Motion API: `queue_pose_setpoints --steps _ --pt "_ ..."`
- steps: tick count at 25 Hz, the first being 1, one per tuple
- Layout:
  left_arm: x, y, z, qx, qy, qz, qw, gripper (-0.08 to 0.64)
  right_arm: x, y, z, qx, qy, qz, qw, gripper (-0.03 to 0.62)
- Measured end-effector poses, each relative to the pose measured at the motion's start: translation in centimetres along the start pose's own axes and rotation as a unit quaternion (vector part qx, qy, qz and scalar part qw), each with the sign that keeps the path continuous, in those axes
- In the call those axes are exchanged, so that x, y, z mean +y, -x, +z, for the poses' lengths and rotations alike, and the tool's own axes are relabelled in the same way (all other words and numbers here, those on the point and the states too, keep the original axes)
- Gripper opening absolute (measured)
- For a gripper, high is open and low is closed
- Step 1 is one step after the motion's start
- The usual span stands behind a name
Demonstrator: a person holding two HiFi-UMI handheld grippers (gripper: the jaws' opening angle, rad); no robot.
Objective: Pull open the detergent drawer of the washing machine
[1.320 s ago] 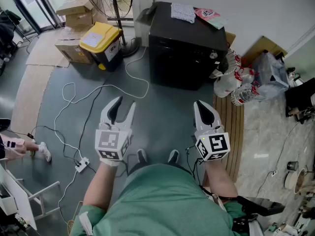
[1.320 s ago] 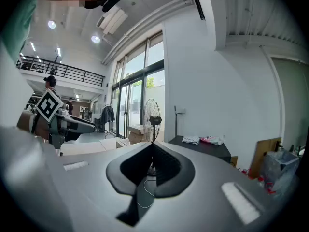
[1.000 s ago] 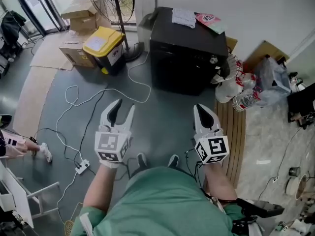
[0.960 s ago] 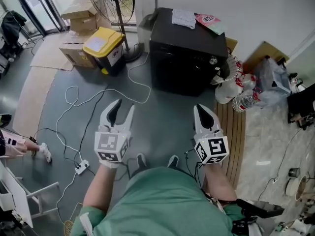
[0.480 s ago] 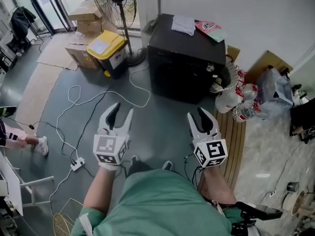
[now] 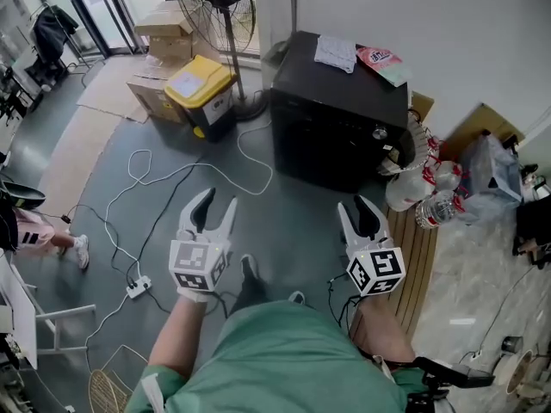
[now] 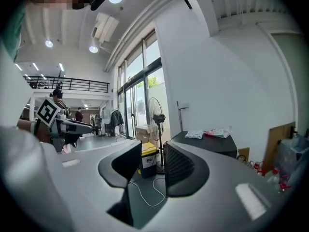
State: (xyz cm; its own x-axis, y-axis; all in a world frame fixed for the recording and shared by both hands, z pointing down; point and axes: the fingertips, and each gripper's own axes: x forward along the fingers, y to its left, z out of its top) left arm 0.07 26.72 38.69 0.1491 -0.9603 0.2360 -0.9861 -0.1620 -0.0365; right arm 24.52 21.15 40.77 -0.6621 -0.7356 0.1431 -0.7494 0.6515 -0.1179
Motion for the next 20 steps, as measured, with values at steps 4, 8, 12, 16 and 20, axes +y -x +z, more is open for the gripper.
queue_pose_setpoints --steps 4,8,12,16,20 --pt "3.3 -2.7 0.1 -0.001 0.006 -0.013 0.9999 0.186 -0.1 -3.4 0.6 0.002 0.001 -0.019 1.0 0.14" --pt "8.3 -5.6 0.1 0.0 0.011 -0.026 0.9996 0.186 0.7 -8.4 1.5 0.006 0.002 -0.036 0.999 0.14" --pt "13.9 -8.7 0.9 -0.002 0.012 -0.037 0.9993 0.187 1.9 -13.7 2.4 0.007 -0.002 -0.05 0.999 0.14" --pt "18.8 -10.7 1.1 -0.002 0.011 -0.048 0.9988 0.187 3.5 -18.4 2.9 0.008 -0.005 -0.061 0.998 0.14" --pt "22.8 -12.1 0.4 0.005 0.02 -0.052 0.9984 0.187 5.1 -22.0 2.7 0.017 -0.002 -0.066 0.998 0.14"
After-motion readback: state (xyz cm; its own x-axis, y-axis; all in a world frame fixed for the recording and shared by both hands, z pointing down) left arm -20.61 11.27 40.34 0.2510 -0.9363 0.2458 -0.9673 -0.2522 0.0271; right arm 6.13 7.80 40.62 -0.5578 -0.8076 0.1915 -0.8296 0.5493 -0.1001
